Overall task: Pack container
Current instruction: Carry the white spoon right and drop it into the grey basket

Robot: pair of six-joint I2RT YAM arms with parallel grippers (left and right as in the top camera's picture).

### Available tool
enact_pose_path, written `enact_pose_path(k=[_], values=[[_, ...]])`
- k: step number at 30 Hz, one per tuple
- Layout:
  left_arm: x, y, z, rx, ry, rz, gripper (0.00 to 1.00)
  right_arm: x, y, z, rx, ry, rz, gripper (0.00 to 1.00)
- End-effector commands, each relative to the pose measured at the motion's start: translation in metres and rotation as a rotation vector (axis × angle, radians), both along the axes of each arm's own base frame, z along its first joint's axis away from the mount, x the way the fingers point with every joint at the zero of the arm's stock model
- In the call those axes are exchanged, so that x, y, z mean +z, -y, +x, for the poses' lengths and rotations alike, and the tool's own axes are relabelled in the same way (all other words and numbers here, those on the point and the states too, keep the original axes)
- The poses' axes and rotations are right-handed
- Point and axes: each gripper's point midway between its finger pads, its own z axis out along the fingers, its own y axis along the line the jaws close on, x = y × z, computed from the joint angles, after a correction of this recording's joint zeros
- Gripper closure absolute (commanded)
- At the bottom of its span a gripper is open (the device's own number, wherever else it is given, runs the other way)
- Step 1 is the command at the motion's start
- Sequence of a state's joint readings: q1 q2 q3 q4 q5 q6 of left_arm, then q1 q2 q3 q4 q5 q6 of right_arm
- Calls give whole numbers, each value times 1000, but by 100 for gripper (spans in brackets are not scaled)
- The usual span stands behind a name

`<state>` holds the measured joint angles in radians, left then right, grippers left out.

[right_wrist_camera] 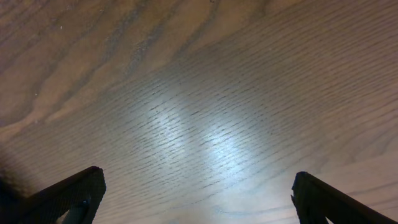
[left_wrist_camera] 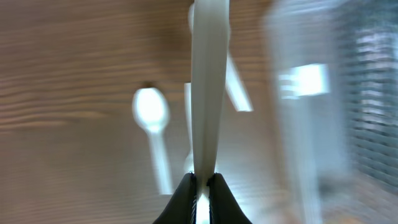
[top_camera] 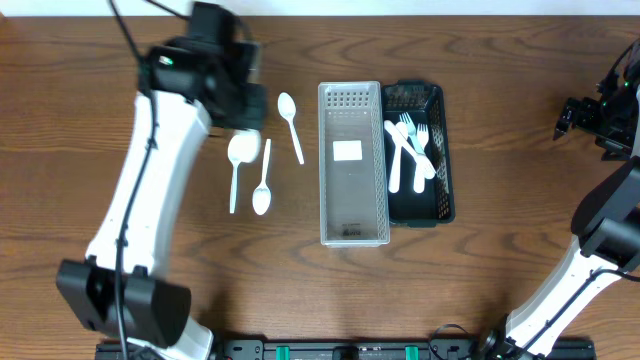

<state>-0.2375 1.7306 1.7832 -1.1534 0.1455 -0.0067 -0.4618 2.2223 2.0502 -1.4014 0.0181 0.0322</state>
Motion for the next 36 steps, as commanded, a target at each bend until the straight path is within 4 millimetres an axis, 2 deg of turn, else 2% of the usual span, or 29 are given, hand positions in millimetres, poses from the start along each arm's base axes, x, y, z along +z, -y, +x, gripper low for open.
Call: enact_pose_path(k=[1,7,13,15,21,23,29,31,36], values=[[16,42,-18,85,-21,-115,94,2,-1,0,17,4,-2,1],[8,98,-42,118,-92,-169,94,2,-1,0,17,4,-2,1],[-2,135,-52,65,-108,-179,93,2,-1,1,17,4,-2,1],[-7,142,-54,49,-116,-174,85,2,-1,1,17,4,-2,1],[-19,148,-54,41,-140,-156,83,2,-1,1,17,4,-2,1],[-18,147,-51,44,-128,-156,68,2,-1,1,17,4,-2,1],[-10,157,-38,-16,-53,-181,47,2,-1,0,17,4,-2,1],[-8,157,-33,-33,-29,-185,36,2,-1,1,17,4,-2,1],[-5,144,-18,-14,0,-189,23,2,-1,1,17,4,-2,1]])
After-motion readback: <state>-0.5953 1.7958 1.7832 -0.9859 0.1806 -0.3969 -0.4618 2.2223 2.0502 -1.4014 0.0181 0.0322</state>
